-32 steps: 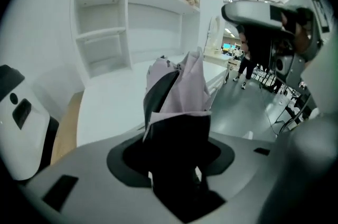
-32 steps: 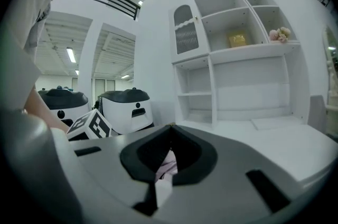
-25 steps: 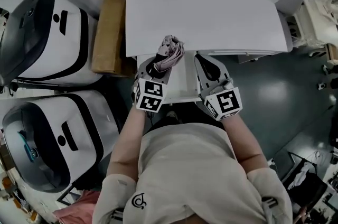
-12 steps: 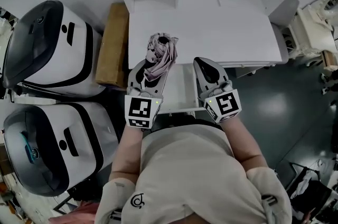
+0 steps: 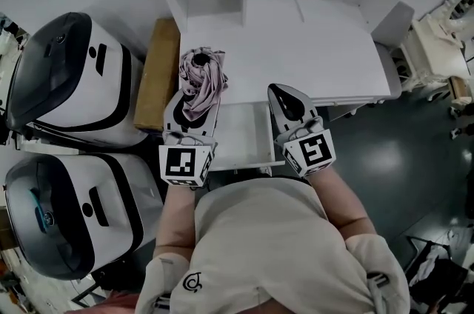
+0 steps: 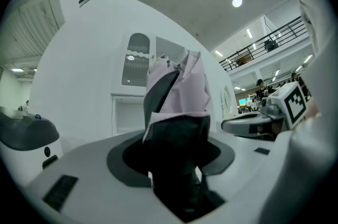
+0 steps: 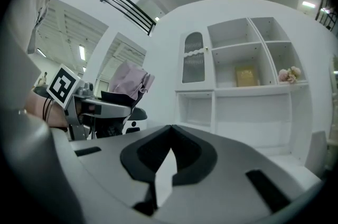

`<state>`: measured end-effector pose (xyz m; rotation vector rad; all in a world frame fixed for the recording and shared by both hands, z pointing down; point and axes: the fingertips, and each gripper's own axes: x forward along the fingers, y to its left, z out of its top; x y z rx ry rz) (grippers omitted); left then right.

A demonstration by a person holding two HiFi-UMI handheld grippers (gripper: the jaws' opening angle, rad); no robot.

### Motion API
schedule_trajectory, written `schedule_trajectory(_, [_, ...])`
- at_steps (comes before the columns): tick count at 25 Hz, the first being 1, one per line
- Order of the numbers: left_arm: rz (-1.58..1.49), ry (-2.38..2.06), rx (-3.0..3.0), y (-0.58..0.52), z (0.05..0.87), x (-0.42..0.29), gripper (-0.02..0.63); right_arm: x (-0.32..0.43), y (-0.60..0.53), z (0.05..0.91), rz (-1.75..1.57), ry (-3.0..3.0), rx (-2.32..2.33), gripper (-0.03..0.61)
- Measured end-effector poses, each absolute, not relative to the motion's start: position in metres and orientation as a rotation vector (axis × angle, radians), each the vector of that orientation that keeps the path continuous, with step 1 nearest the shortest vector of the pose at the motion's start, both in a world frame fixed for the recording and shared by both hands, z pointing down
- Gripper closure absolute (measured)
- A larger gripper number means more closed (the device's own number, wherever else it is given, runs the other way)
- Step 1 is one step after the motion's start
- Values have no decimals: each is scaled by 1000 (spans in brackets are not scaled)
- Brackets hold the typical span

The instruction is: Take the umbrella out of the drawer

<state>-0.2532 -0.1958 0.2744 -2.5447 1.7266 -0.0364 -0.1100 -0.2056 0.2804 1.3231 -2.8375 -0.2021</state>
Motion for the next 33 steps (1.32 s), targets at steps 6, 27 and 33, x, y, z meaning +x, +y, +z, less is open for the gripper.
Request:
schedule_trajectory(6, [-36, 1715, -2553, -195, 275, -244, 394, -101, -206, 284, -169, -2830, 1333, 574])
schedule_trajectory(27, [-53, 1721, -2593, -195, 283, -240, 394, -100, -209, 292, -138, -2807, 1314, 574])
schedule_trajectory(33, [-65, 1709, -2605, -195, 284, -247, 394, -108, -209, 294, -126, -2796, 1321, 574])
